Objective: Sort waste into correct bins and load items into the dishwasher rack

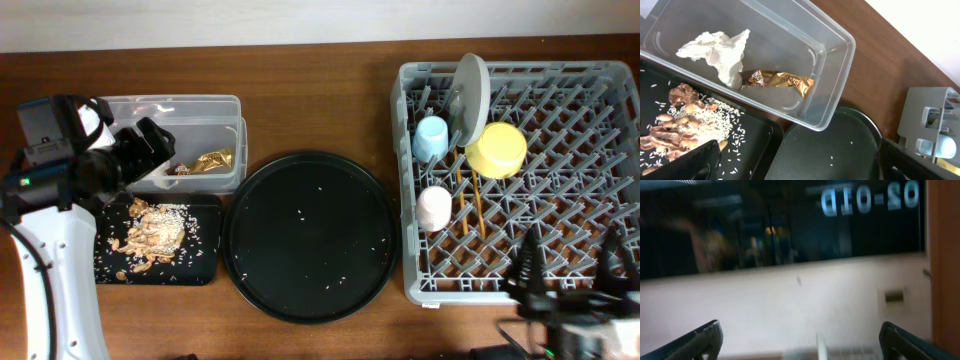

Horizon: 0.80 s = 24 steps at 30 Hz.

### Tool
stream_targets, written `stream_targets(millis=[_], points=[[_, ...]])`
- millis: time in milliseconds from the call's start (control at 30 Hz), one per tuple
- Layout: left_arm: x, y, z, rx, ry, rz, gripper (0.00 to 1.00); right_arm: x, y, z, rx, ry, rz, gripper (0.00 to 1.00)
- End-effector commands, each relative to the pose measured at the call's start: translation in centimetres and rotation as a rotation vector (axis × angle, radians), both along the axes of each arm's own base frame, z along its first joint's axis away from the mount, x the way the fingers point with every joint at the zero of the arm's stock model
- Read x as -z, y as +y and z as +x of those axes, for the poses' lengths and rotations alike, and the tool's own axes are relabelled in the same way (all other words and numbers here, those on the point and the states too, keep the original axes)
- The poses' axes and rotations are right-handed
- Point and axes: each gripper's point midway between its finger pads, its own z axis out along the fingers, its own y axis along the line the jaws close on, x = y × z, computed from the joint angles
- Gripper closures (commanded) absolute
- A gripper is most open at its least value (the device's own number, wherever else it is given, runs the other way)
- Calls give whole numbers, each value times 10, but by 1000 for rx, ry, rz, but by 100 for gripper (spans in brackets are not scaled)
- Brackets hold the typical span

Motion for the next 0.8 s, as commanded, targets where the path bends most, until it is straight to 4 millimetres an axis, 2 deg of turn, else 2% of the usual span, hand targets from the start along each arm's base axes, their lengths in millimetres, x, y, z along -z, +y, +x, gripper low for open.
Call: stream_targets(millis=[0, 33, 100, 200, 367, 400, 767], points=[[0, 2, 0, 4, -3, 11, 1, 35, 6, 30, -22, -16, -8, 2], [0, 2, 0, 4, -2, 10, 1, 45, 7, 39, -23, -43, -7, 2], [0, 2, 0, 4, -3, 11, 1, 76, 8, 57, -22, -47, -7, 2], [0, 2, 0, 4, -2, 10, 1, 143, 9, 79, -24, 92, -9, 2], [0, 2, 0, 4, -3, 11, 1, 220, 10, 88, -30, 352, -22, 2], [0, 2, 0, 4, -2, 10, 1, 228, 13, 88, -43, 385, -37, 2], [0, 2, 0, 4, -2, 10, 0, 228, 13, 88, -45, 383, -36, 2]])
